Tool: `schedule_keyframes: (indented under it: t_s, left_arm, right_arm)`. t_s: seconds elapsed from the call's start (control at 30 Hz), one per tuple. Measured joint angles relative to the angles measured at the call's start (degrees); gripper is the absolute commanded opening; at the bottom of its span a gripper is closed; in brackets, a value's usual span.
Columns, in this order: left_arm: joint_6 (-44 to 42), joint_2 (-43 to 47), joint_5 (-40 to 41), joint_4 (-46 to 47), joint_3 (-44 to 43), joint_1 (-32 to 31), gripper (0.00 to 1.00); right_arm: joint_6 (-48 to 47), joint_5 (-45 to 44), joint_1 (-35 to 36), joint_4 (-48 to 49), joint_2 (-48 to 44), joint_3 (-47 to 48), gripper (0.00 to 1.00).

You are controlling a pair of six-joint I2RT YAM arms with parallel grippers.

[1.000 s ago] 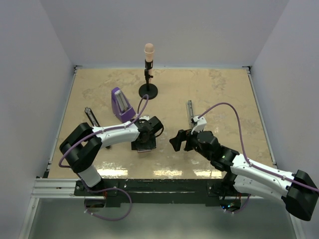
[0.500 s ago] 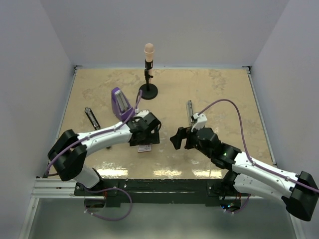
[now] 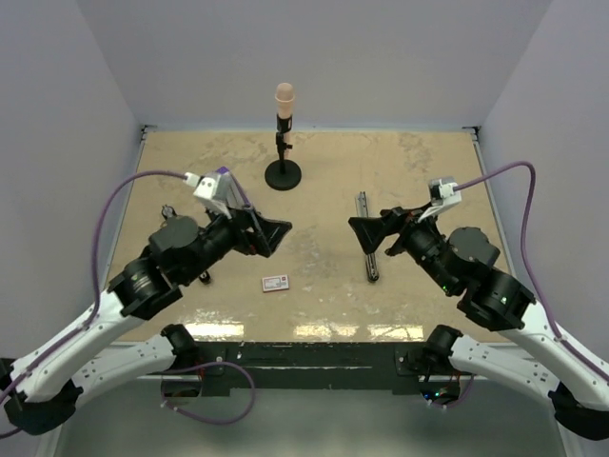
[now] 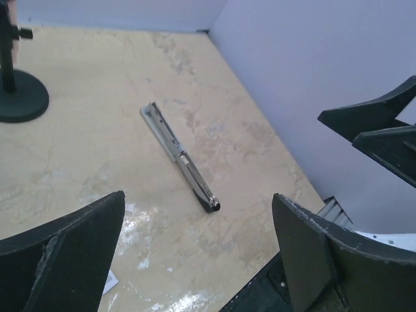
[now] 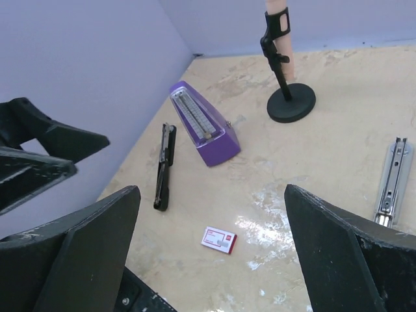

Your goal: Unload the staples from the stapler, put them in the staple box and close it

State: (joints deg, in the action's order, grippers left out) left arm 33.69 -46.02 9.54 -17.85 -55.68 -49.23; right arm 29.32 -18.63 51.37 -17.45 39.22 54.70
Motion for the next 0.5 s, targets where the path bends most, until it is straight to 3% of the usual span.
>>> schedule_keyframes:
  t_s: [0.17,0.5]
  left_arm:
    - [-1.84,8.37,-0.17,1.14,3.15,0.81,1.00]
    - [-2.08,10.56,-0.22,-0.31,5.64,0.85,1.00]
  right_arm:
    - [-0.04,0.07,0.00,-0.94,-2.80,-0.15,0.99]
    - [0.63,0.04,0.00,0.31,-6.62,-5.77,0.99]
